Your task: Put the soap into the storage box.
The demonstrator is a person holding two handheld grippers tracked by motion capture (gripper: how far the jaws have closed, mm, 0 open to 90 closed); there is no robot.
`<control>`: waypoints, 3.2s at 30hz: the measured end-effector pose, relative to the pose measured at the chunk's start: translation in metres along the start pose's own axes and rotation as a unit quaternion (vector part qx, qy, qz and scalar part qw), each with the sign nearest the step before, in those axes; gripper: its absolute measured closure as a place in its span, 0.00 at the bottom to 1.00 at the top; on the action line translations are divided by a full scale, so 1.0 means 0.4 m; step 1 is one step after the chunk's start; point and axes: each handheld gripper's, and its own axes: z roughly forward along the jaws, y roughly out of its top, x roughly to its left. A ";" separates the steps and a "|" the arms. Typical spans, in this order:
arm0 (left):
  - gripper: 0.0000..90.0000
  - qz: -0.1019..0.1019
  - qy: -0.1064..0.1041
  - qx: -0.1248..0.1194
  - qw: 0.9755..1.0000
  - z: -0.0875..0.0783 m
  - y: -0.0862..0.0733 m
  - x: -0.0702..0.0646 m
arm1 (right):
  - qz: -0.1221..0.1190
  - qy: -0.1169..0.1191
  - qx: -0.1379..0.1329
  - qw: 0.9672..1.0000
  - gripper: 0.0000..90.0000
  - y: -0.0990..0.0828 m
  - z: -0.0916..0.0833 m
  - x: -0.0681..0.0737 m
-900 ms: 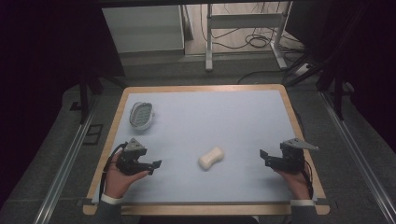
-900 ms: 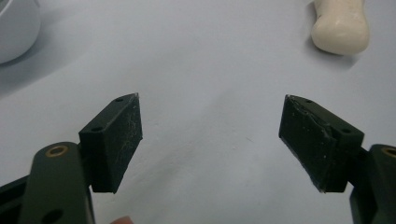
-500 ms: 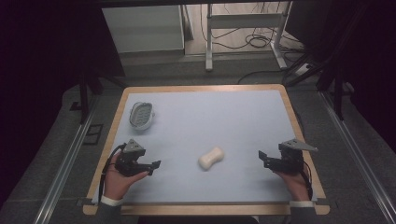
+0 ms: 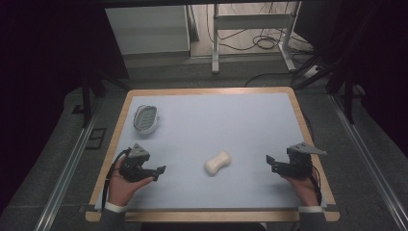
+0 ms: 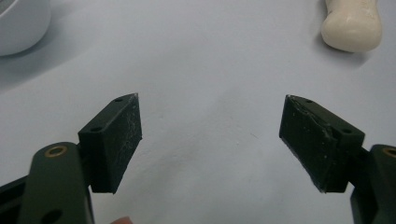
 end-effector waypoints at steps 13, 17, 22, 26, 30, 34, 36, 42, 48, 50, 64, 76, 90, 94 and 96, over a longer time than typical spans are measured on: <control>0.24 -0.005 -0.007 -0.011 1.000 -0.032 0.021 -0.024 | 0.011 0.000 -0.014 1.000 0.12 0.002 -0.023 -0.006; 0.25 -0.002 -0.010 -0.011 1.000 -0.038 0.037 -0.025 | 0.015 -0.001 -0.010 1.000 0.12 0.000 -0.020 -0.010; 0.25 0.013 -0.008 -0.003 1.000 -0.045 0.064 -0.036 | 0.013 0.000 -0.007 1.000 0.12 -0.002 -0.018 -0.008; 0.27 0.023 -0.005 0.001 1.000 -0.049 0.083 -0.047 | 0.011 -0.002 -0.012 1.000 0.12 0.000 -0.022 -0.007; 0.27 0.028 -0.007 0.002 1.000 -0.046 0.100 -0.054 | 0.000 -0.005 -0.014 1.000 0.12 0.001 -0.021 0.001; 0.27 0.033 -0.010 0.004 0.999 -0.037 0.115 -0.060 | -0.002 -0.002 -0.011 1.000 0.12 0.001 -0.018 0.003; 0.26 0.037 -0.014 0.006 0.999 -0.032 0.123 -0.066 | -0.003 -0.003 -0.011 1.000 0.12 0.001 -0.019 0.002; 0.27 0.051 -0.027 0.015 0.998 -0.020 0.154 -0.091 | -0.010 -0.006 -0.015 1.000 0.12 0.002 -0.023 0.006; 0.28 0.065 -0.033 0.018 0.997 -0.007 0.176 -0.115 | -0.014 -0.007 -0.015 1.000 0.12 0.002 -0.023 0.005; 0.28 0.066 -0.034 0.020 0.997 -0.001 0.184 -0.120 | -0.015 -0.009 -0.013 1.000 0.12 0.002 -0.024 0.003; 0.28 0.088 -0.056 0.042 0.994 0.066 0.223 -0.182 | -0.011 -0.005 -0.007 1.000 0.12 0.000 -0.022 -0.003; 0.27 0.104 -0.076 0.061 0.990 0.118 0.247 -0.234 | -0.012 -0.007 -0.006 1.000 0.12 0.000 -0.020 0.001; 0.27 0.127 -0.090 0.083 0.984 0.179 0.271 -0.303 | -0.016 -0.004 -0.001 1.000 0.12 -0.001 -0.012 0.010; 0.28 0.126 -0.092 0.097 0.983 0.206 0.274 -0.306 | -0.015 -0.004 -0.002 1.000 0.12 -0.001 -0.013 0.008; 0.28 0.126 -0.092 0.106 0.982 0.220 0.276 -0.305 | -0.015 -0.004 -0.002 1.000 0.12 -0.001 -0.013 0.008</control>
